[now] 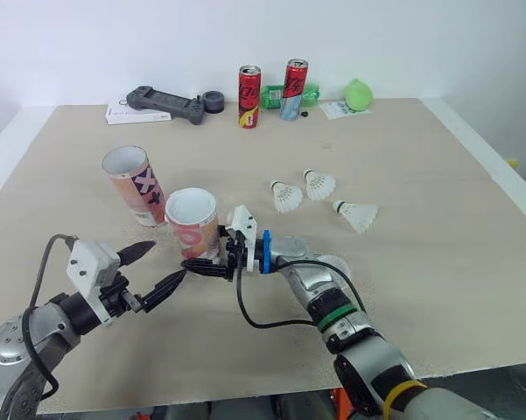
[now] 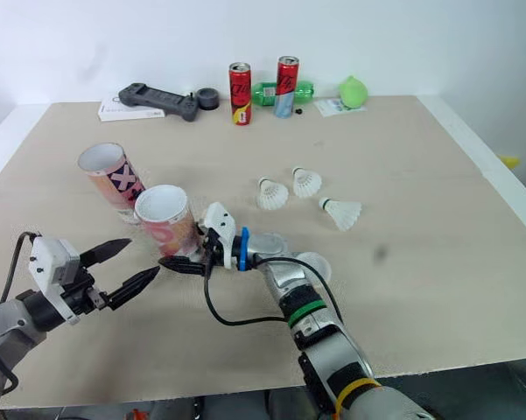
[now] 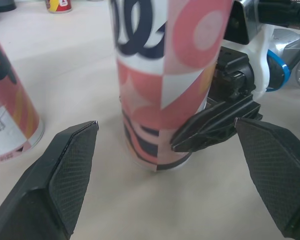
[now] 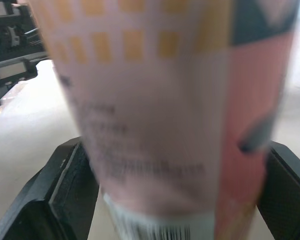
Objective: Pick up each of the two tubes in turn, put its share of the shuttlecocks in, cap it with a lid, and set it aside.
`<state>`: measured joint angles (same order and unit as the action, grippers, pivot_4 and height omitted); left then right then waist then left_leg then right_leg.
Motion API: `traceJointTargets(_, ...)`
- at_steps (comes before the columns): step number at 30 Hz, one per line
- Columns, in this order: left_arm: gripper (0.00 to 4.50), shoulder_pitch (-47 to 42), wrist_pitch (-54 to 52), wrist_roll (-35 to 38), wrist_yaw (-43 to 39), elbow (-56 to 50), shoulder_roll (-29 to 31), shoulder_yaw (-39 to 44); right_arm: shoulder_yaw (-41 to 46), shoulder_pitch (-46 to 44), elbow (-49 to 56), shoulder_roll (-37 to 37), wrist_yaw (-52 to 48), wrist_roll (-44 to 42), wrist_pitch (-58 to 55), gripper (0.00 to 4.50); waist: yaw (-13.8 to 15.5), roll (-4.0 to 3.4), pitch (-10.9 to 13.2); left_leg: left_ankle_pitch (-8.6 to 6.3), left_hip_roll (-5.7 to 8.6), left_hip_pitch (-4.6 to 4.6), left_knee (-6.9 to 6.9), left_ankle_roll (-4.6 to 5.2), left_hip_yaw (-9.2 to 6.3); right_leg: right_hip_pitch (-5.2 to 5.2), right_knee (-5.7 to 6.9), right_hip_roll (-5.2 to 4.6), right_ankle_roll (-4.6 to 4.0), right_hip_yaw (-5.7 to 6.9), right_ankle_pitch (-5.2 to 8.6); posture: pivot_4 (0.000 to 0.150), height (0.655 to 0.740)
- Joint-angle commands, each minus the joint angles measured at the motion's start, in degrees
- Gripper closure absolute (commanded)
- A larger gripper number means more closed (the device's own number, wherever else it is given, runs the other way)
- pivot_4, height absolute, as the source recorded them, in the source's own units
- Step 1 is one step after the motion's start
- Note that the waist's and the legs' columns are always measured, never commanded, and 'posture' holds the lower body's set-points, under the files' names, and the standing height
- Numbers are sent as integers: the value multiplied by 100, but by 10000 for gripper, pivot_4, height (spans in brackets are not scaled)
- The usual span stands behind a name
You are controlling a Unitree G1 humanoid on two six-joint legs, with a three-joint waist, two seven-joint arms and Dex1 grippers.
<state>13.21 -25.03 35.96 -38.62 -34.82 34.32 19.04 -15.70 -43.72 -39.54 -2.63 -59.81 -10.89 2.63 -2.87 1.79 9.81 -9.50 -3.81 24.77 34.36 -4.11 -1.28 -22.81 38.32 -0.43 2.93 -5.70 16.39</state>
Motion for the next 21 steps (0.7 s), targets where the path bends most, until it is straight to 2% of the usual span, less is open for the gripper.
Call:
traceJointTargets(1, 0, 31, 117, 25, 109, -292, -40, 107, 94, -178, -181, -148, -102, -4, 257, 5126, 1, 0, 0, 0, 0, 0, 0, 0, 0, 0, 1, 0, 0, 0, 0, 1500, 7400)
traceJointTargets(2, 0, 33, 115, 36, 143, -325, -50, 105, 108, -172, -178, -149, -137, -15, 269, 7434, 0, 0, 0, 0, 0, 0, 1, 0, 1, 0, 1, 0, 0, 0, 0, 1500, 7400)
traceJointTargets(3, 0, 29, 107, 51, 170, -354, -54, 98, 120, -164, -160, -142, -170, -27, 271, 12507, 0, 0, 0, 0, 0, 0, 1, 0, 1, 0, 3, 0, -1, -1, 0, 1500, 7400)
traceJointTargets(6, 0, -22, 75, 101, 179, -445, -15, 53, 183, -42, 161, -49, -253, -134, 118, 17488, 2, 0, 0, 0, 0, 0, 2, 0, 0, 0, 5, 0, -1, -1, 0, 1500, 7400)
traceJointTargets(10, 0, -287, -105, 334, 287, -609, 44, -13, 372, 305, 1140, 243, -172, -382, -420, 17488, 9, 0, 0, 1, 0, 0, 4, -1, 0, -1, 10, 0, -1, -1, 0, 1500, 7400)
traceJointTargets(15, 0, -1015, -553, 943, 384, -592, 53, -335, 1085, 1111, 3440, 955, 607, -1066, -1848, 17488, 104, -2, 1, 3, 3, 24, 27, -6, -19, -7, 25, -1, 2, 13, 1, 1500, 7400)
traceJointTargets(18, 0, -1765, -557, 794, 262, -112, -105, -902, 1894, 1666, 4936, 1368, 1654, -1519, -2817, 17488, 127, -8, 4, 4, 10, 27, 35, -6, -19, -8, 28, -3, 9, 5, -1, 1500, 7400)
traceJointTargets(21, 0, -2616, -339, 397, 60, 663, -459, -1578, 2675, 1904, 5710, 1634, 2670, -1632, -3266, 17488, 131, -13, 8, 11, 14, 26, 40, -4, -29, -11, 42, 1, 10, 12, 0, 1500, 7400)
